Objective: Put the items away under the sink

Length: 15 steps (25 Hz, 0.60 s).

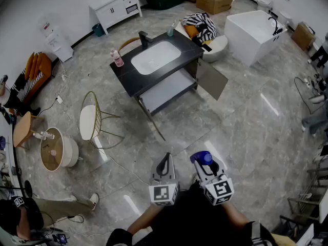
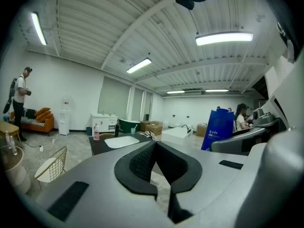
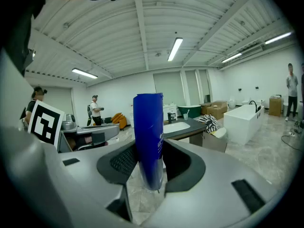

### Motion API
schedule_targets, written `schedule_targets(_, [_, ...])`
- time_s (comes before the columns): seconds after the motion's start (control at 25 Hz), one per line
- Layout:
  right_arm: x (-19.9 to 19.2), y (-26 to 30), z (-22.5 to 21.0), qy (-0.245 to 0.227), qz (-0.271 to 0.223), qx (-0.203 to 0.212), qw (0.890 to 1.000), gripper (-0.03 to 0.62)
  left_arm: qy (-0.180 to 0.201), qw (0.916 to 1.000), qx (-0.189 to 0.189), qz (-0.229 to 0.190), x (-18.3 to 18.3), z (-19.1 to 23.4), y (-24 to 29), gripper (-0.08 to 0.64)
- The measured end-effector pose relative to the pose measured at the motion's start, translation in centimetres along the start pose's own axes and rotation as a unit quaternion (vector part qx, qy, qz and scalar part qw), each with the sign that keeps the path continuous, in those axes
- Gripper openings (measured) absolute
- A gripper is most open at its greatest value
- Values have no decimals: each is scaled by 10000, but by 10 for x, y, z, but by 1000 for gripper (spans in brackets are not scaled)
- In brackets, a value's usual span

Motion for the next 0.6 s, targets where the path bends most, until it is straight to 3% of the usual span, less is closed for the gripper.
schedule_targets(0.24, [-1, 7, 9, -20, 82, -57, 9999, 155, 187, 9996, -99, 176, -14, 14, -3, 16])
schedule_targets(0.6, [3, 30, 24, 131, -3, -233, 9996, 155, -100, 9996, -249, 47, -9, 41, 6, 17])
Point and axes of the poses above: the fingertips, and each gripper's own axes: y forward along the fingers, z to its left, x out of its top, the point moved 4 cm from there along -y, backward along the fingers, and after that the axes turned 11 degrees about x, right-handed, at the moved point
